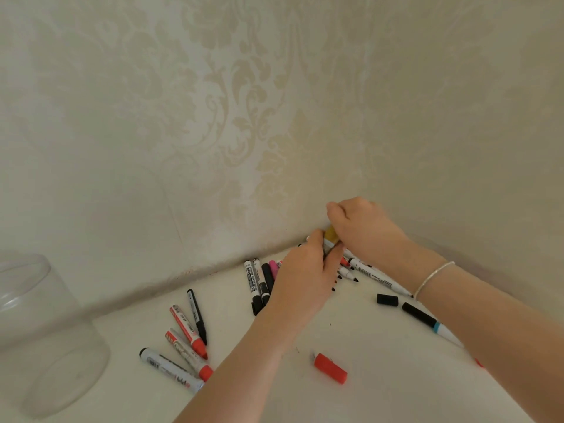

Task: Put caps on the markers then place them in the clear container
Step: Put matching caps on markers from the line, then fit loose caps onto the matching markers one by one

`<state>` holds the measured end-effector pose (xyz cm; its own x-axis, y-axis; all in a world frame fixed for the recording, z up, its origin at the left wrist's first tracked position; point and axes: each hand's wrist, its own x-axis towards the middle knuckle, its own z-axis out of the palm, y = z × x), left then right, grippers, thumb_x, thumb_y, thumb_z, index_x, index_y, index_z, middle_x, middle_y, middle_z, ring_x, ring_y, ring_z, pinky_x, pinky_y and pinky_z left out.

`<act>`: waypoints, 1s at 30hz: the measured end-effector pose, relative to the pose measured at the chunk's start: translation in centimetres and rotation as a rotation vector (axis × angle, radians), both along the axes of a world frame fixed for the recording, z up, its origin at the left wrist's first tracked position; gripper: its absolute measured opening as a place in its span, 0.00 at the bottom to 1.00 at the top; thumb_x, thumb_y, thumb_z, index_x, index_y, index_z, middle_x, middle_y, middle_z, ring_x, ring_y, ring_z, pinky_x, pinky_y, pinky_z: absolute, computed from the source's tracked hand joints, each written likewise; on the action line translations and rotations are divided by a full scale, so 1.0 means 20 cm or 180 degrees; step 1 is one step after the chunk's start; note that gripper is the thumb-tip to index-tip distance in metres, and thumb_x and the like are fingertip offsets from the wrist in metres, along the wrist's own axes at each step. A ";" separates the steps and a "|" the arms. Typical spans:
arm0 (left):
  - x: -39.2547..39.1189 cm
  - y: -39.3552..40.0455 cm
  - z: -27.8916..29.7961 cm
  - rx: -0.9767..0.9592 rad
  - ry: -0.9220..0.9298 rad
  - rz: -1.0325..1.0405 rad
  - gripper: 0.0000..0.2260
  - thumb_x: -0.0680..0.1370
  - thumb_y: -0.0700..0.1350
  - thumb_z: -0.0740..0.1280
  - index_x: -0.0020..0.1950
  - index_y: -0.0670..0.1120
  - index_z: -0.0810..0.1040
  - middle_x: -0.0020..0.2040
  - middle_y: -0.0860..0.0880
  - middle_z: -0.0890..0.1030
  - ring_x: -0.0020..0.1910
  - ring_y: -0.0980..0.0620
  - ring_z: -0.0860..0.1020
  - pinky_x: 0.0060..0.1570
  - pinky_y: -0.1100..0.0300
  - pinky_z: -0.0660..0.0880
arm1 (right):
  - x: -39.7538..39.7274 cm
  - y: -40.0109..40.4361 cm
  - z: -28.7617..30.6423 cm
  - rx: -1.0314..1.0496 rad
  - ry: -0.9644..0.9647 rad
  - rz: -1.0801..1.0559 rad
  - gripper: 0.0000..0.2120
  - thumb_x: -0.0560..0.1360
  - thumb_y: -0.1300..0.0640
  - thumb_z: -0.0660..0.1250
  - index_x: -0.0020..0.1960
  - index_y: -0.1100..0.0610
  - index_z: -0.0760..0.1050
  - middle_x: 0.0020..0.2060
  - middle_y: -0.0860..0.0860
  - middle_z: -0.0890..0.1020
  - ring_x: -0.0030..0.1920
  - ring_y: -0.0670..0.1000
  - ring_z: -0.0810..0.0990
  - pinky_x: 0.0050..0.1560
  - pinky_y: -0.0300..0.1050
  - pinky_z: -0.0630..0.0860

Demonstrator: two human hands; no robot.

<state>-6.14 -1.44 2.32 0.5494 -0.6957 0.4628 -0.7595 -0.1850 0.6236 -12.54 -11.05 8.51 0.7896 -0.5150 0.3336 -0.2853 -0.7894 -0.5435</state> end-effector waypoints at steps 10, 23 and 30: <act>0.16 0.18 0.07 -0.0050 0.1091 -0.0158 0.12 0.81 0.53 0.57 0.49 0.48 0.75 0.40 0.51 0.73 0.35 0.60 0.72 0.40 0.62 0.70 | 0.12 0.11 -0.03 0.0796 -0.0428 0.0435 0.19 0.75 0.38 0.60 0.54 0.53 0.66 0.36 0.52 0.79 0.32 0.50 0.78 0.31 0.42 0.72; 0.64 0.35 -0.13 0.1942 0.1200 0.0864 0.13 0.79 0.50 0.66 0.38 0.45 0.71 0.28 0.48 0.76 0.22 0.57 0.73 0.23 0.67 0.69 | 0.31 0.03 -0.38 0.0546 0.1074 0.0099 0.07 0.75 0.60 0.61 0.49 0.54 0.76 0.43 0.49 0.77 0.34 0.46 0.73 0.28 0.37 0.65; 0.66 0.27 -0.16 0.2160 0.1015 0.0992 0.19 0.82 0.53 0.58 0.36 0.43 0.73 0.27 0.47 0.76 0.23 0.53 0.74 0.26 0.65 0.72 | 0.38 0.04 -0.43 0.0137 0.1386 0.0017 0.10 0.74 0.62 0.61 0.52 0.58 0.78 0.47 0.55 0.82 0.42 0.53 0.81 0.41 0.45 0.78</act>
